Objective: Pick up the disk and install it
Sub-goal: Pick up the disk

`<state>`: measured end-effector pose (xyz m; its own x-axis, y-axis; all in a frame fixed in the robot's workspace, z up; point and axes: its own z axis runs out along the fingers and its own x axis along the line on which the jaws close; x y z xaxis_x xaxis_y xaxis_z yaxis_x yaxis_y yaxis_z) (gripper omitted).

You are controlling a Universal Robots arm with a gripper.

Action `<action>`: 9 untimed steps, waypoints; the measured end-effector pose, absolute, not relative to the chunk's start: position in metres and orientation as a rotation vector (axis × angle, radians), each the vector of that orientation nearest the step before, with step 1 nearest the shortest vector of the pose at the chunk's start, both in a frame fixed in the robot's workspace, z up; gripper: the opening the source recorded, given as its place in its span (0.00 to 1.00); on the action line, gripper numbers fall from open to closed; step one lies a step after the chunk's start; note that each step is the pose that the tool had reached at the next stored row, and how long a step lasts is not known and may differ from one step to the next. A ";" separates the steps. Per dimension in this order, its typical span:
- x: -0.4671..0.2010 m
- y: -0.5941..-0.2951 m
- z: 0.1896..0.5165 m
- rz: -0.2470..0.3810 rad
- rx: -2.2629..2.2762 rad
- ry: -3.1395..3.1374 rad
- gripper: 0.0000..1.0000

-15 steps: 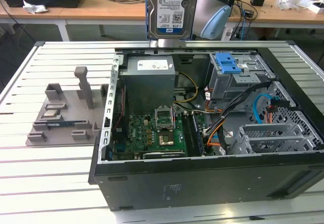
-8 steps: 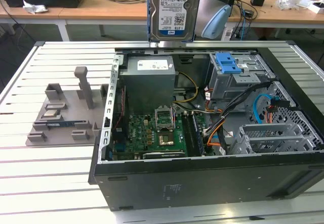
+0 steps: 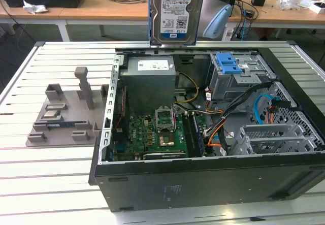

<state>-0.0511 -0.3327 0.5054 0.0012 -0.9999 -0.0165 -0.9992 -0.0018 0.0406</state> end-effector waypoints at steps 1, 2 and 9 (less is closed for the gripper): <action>-0.051 -0.334 0.505 -0.063 2.211 -2.207 0.37; -0.051 -0.335 0.505 -0.063 2.211 -2.207 0.37; -0.050 -0.342 0.505 -0.063 2.211 -2.207 0.37</action>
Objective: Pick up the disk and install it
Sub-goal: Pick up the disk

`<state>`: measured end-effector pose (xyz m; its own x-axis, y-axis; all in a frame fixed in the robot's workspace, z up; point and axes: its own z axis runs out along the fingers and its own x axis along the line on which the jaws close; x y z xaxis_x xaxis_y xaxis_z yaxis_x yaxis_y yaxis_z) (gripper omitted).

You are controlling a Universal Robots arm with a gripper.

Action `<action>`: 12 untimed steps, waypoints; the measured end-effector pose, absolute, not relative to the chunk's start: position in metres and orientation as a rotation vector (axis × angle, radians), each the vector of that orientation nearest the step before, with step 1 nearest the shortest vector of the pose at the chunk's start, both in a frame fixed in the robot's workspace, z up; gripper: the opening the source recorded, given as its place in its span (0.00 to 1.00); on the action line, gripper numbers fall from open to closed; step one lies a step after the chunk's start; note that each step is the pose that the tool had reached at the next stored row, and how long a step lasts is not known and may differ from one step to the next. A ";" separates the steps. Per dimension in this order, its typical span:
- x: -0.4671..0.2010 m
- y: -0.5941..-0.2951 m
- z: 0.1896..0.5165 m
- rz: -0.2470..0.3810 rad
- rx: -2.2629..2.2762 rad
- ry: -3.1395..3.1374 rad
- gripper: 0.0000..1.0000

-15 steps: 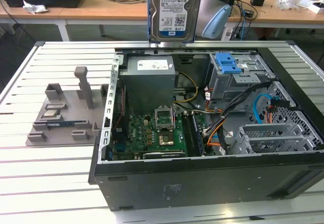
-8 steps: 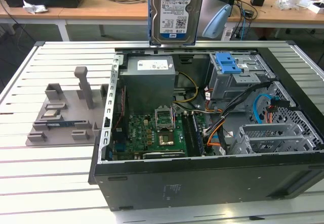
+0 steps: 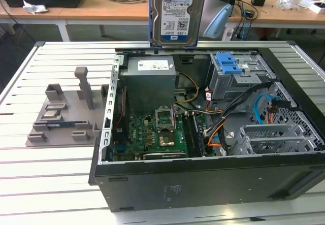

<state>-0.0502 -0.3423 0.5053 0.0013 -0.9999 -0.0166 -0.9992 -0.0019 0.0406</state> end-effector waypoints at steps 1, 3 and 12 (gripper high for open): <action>-0.050 -0.343 0.505 -0.063 2.211 -2.207 0.37; -0.050 -0.345 0.505 -0.063 2.211 -2.207 0.37; -0.049 -0.351 0.505 -0.063 2.211 -2.207 0.37</action>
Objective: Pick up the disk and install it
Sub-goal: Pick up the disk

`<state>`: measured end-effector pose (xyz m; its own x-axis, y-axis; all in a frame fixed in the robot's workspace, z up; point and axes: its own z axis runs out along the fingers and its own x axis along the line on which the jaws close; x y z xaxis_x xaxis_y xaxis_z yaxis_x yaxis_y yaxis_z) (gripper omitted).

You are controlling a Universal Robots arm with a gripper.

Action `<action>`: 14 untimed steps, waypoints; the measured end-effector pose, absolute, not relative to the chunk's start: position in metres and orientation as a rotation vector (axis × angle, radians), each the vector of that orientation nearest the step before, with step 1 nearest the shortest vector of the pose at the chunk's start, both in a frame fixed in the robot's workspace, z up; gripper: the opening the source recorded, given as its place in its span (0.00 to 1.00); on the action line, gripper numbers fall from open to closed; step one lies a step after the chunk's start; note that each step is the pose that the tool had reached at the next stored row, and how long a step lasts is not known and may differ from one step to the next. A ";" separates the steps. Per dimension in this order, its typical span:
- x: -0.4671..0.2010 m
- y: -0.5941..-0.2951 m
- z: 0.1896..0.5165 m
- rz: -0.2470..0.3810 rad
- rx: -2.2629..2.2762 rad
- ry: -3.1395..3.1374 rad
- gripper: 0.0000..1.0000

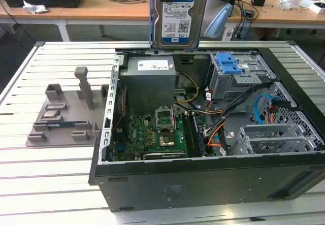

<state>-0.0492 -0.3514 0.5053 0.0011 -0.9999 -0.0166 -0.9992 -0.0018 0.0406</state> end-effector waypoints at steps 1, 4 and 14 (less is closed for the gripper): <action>-0.049 -0.352 0.505 -0.063 2.211 -2.207 0.37; -0.049 -0.354 0.505 -0.063 2.211 -2.207 0.37; -0.047 -0.366 0.505 -0.063 2.211 -2.207 0.37</action>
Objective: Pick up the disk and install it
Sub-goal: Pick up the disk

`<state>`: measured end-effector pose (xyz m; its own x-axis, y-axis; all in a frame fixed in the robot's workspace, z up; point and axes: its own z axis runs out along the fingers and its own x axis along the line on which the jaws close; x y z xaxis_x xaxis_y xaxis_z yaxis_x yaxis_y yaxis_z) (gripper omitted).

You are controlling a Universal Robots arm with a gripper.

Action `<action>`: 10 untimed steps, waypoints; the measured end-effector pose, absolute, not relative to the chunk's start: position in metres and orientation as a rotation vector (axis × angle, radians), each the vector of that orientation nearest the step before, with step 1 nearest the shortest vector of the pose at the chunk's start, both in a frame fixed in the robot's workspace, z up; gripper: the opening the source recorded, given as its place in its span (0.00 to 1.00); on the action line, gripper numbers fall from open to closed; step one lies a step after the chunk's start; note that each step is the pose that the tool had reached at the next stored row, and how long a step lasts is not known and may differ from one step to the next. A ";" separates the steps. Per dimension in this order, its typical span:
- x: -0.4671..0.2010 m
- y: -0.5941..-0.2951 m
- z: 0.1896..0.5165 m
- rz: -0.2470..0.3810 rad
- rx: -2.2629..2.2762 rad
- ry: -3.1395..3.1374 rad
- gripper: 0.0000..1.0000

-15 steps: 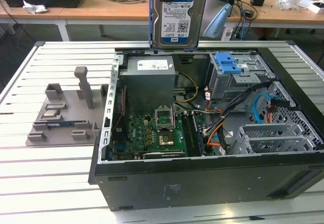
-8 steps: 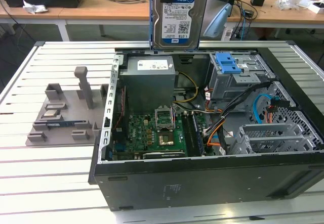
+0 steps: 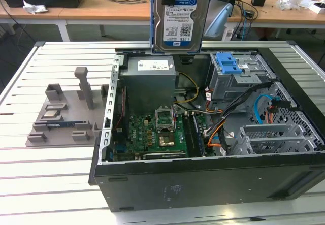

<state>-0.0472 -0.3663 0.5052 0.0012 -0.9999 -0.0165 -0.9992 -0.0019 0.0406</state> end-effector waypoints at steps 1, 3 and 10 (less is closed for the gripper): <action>-0.047 -0.368 0.505 -0.063 2.211 -2.207 0.37; -0.047 -0.371 0.505 -0.063 2.211 -2.207 0.37; -0.046 -0.382 0.505 -0.063 2.211 -2.207 0.37</action>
<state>-0.0463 -0.3818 0.5051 0.0013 -0.9999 -0.0165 -0.9992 -0.0019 0.0406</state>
